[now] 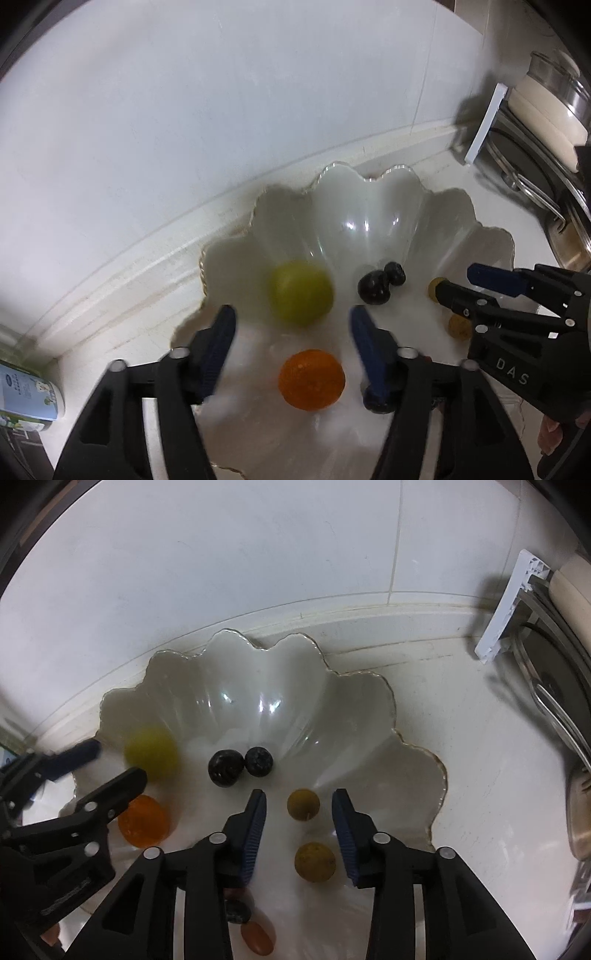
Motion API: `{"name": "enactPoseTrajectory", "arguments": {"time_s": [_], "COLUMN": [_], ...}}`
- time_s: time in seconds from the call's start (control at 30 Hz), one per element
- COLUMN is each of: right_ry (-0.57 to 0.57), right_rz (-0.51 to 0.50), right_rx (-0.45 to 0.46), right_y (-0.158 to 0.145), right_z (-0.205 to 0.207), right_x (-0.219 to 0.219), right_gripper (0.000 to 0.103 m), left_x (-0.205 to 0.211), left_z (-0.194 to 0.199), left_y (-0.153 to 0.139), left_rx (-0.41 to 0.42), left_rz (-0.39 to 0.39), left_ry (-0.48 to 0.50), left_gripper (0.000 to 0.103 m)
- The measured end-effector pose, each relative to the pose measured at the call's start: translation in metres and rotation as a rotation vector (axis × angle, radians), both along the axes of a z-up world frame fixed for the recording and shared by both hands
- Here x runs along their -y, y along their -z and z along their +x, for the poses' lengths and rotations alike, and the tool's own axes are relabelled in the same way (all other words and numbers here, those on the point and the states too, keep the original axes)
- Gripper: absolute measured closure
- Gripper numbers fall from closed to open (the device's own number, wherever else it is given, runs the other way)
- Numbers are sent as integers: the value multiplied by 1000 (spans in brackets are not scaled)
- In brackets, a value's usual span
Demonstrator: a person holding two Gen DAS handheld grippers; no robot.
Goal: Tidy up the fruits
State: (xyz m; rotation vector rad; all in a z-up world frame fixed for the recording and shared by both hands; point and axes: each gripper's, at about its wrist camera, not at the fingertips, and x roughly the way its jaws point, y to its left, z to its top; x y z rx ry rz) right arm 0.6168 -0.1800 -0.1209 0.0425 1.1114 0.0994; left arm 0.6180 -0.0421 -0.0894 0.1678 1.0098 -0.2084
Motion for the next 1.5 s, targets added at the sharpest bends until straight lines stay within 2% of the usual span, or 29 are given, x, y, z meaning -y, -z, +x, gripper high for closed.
{"name": "enactPoseTrajectory", "arguments": {"time_s": [0.1, 0.23, 0.3, 0.37, 0.43, 0.63, 0.93, 1.0, 1.1, 1.23, 1.37, 1.5], "right_ry": [12, 9, 10, 17, 20, 25, 76, 80, 89, 99, 111, 104], "right_rz": [-4, -18, -15, -9, -9, -38, -54, -59, -67, -65, -74, -89], "right_rx": [12, 47, 70, 109, 146, 265, 384, 402, 442, 478, 516, 556], "right_y": [-3, -10, -15, -24, -33, -58, -85, -89, -98, -108, -116, -125], "right_z": [-5, -17, -25, -38, -52, -94, -174, -191, -219, -253, -289, -331], "right_x": [1, -2, -5, -7, -10, -20, -30, -33, -36, -30, -26, -20], "right_gripper": [64, 64, 57, 54, 51, 42, 39, 33, 32, 31, 24, 23], "left_x": [0, -7, -9, -16, -21, -35, -58, -60, -57, -57, -56, -57], "left_z": [-6, -20, -28, -41, -54, -100, -174, -187, -211, -242, -280, -322], "left_y": [-5, -13, -17, -25, -33, -59, -88, -93, -100, -106, -109, -112], "left_rx": [27, 57, 79, 112, 146, 271, 415, 437, 489, 517, 542, 564], "left_rz": [52, 53, 53, 53, 45, 59, 45, 35, 51, 33, 16, -11], "left_ry": [-22, -53, -63, -85, -96, -105, -82, -76, -63, -69, -73, -98], "left_gripper": [38, 30, 30, 27, 21, 12, 4, 3, 0, 0, 0, 0]}}
